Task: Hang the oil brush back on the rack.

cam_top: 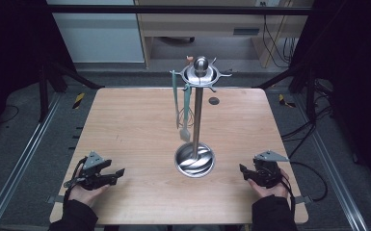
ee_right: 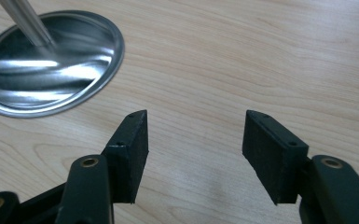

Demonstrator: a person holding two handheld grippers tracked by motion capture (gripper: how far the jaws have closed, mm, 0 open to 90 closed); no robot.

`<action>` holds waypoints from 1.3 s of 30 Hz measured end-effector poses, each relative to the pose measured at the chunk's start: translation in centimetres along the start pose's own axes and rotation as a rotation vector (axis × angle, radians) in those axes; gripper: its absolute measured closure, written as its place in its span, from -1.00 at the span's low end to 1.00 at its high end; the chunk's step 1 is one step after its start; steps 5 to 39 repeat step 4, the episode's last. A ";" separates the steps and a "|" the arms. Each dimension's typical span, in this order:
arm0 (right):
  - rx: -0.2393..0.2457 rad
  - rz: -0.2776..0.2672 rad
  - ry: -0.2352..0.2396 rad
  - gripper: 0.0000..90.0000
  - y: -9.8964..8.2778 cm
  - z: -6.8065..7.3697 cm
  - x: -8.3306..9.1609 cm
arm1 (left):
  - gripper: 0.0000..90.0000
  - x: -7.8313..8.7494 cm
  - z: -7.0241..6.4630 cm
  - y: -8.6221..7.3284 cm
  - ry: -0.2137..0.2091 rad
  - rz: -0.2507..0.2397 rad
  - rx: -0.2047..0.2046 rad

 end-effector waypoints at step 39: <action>-0.006 0.003 -0.003 -0.11 -0.3 -0.4 -0.1 | -0.30 0.3 0.7 -0.5 0.003 0.015 0.001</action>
Point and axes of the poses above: each handheld gripper's, and its own axes: x roughly backward along the jaws, y roughly out of its top, z roughly to its left, the point moved 9 cm from there along -x, roughly forward along the jaws, and after that the axes turned 2 degrees about x, right-handed, at the moved point
